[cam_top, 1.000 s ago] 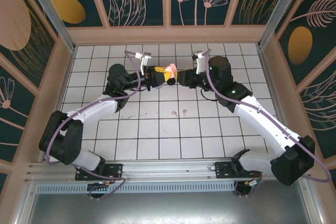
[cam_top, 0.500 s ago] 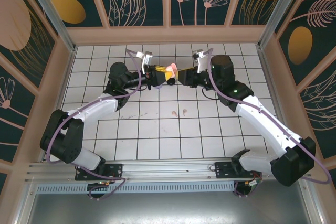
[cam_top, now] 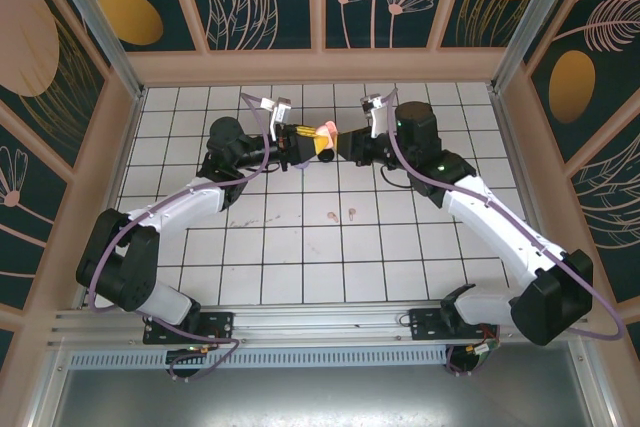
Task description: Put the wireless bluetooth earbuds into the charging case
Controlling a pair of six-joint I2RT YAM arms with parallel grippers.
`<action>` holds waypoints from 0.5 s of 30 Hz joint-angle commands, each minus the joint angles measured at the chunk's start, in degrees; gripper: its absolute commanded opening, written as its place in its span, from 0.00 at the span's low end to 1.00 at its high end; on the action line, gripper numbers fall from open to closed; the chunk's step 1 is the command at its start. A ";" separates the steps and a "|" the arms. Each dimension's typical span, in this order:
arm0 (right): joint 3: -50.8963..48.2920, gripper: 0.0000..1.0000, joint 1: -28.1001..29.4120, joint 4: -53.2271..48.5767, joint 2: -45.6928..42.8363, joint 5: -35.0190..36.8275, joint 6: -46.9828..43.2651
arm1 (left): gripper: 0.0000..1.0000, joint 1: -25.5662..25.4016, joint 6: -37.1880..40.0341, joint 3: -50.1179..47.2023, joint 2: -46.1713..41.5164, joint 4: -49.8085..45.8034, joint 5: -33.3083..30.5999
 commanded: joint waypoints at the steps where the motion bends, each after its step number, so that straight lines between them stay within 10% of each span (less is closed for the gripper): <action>1: 2.96 0.25 -0.31 1.57 1.02 0.20 -0.88 | 0.00 -0.79 0.79 1.54 0.37 1.28 2.42; 15: 3.04 0.09 -0.32 1.16 1.39 -0.71 -1.22 | 0.00 -1.10 1.01 2.02 0.67 1.06 2.34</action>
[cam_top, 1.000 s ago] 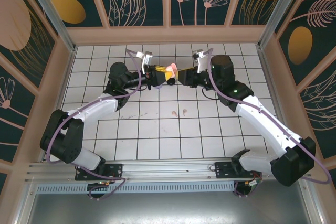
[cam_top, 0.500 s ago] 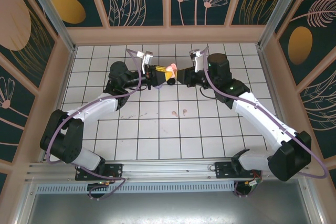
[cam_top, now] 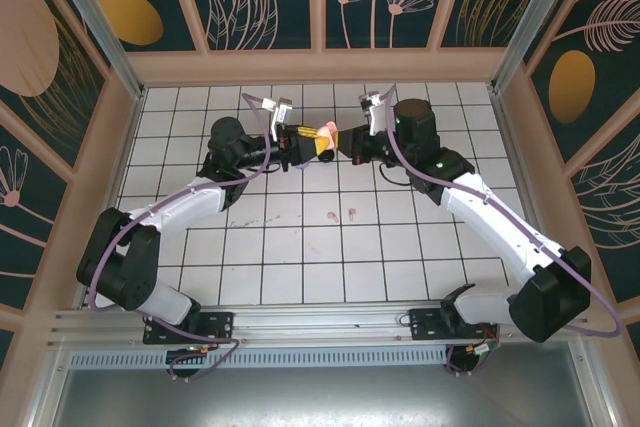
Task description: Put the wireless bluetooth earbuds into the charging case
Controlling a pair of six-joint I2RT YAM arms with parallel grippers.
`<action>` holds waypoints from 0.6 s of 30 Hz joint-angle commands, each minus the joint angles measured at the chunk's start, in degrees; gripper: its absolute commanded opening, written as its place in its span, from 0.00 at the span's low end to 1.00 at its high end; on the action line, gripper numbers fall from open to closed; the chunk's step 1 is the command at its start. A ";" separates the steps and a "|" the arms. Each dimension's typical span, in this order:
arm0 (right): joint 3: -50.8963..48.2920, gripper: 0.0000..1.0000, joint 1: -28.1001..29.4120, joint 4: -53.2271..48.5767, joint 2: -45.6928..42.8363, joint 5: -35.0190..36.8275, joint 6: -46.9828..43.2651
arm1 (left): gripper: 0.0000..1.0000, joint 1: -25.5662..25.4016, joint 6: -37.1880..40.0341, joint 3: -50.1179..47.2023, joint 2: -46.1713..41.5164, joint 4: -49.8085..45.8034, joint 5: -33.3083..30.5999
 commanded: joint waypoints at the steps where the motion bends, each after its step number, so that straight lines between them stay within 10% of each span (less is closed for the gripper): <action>1: 1.61 0.06 -0.31 1.25 0.14 -0.38 -1.03 | 0.00 -0.78 0.77 1.94 0.44 0.89 2.05; 18: 4.89 0.00 -0.32 -4.28 1.10 8.44 -4.36 | 0.50 -0.82 10.93 5.14 0.03 -12.18 -5.84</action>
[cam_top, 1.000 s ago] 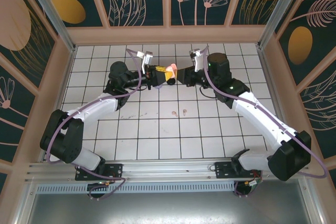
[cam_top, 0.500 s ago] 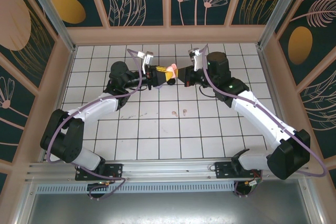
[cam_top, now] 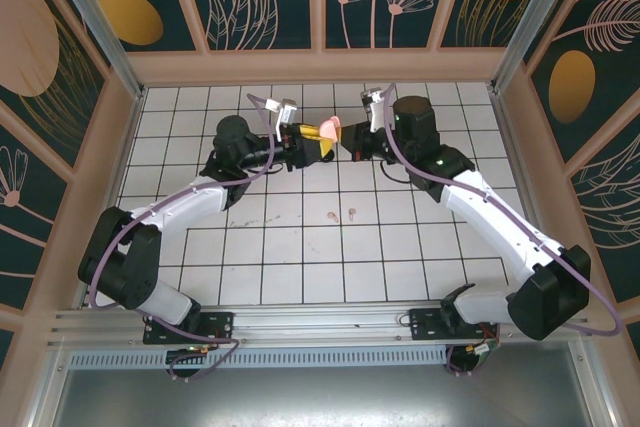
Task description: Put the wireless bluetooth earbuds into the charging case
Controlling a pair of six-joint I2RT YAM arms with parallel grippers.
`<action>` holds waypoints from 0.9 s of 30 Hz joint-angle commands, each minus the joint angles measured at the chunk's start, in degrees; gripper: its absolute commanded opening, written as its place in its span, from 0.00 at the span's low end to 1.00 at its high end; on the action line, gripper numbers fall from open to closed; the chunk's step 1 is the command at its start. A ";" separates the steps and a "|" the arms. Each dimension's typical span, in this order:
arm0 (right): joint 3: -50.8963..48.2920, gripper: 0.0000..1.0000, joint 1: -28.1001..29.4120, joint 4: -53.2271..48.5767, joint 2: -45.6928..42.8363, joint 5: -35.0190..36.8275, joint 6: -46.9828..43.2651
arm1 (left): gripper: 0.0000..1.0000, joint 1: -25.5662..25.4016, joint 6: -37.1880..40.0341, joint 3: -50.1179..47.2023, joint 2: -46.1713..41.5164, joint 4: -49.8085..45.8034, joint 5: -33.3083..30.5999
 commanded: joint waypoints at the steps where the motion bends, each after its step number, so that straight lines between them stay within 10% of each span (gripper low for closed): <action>1: 2.99 0.00 -0.25 -2.68 0.46 4.45 -3.25 | 0.50 -0.08 7.93 4.91 -0.60 -8.85 -2.32; 21: 9.79 0.00 -4.99 -16.16 6.18 6.04 -27.07 | 0.55 2.49 57.42 47.98 19.86 -86.82 2.93; 27: 10.10 0.00 -4.99 -17.07 7.93 6.21 -28.17 | 0.54 2.49 62.90 53.25 23.30 -95.74 4.20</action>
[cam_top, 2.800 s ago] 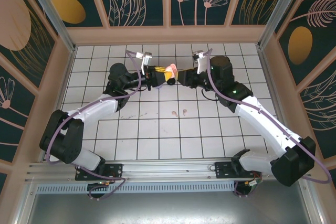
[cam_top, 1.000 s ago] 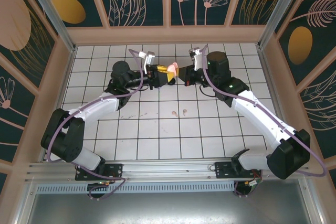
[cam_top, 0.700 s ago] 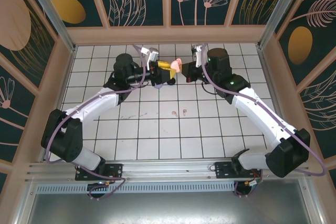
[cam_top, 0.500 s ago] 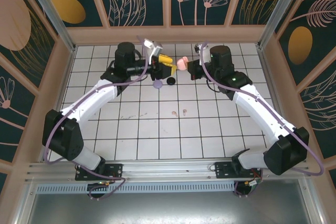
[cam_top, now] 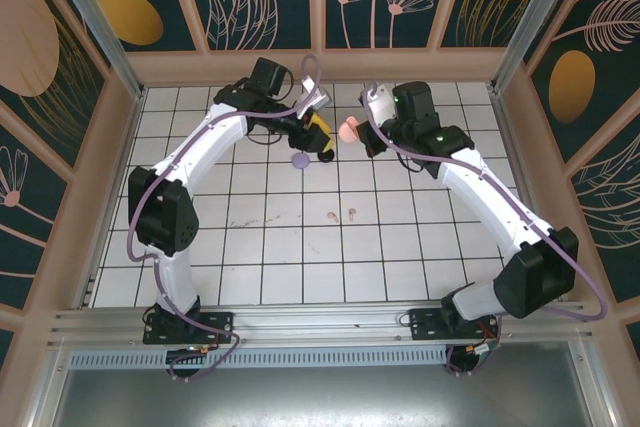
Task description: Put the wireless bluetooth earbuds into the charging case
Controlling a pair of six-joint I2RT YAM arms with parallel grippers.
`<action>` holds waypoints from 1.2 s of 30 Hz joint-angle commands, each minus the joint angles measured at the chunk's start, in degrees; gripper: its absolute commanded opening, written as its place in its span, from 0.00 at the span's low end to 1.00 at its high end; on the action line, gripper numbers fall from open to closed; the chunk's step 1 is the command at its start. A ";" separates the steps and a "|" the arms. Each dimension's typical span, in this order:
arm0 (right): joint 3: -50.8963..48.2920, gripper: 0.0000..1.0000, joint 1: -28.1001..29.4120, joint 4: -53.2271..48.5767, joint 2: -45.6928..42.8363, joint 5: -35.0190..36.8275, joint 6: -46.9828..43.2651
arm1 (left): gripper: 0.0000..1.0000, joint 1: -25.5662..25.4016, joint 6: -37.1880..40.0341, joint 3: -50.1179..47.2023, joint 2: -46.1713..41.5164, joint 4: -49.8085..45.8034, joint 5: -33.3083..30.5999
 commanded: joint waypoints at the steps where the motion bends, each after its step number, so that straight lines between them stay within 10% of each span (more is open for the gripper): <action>1: 1.75 0.00 -0.22 -1.69 0.96 -0.97 -2.31 | 0.54 0.12 6.56 2.46 0.16 -9.54 3.12; 36: 4.28 0.00 5.74 -0.03 4.87 -2.80 -0.38 | 0.52 0.11 3.71 2.44 1.25 -2.86 7.26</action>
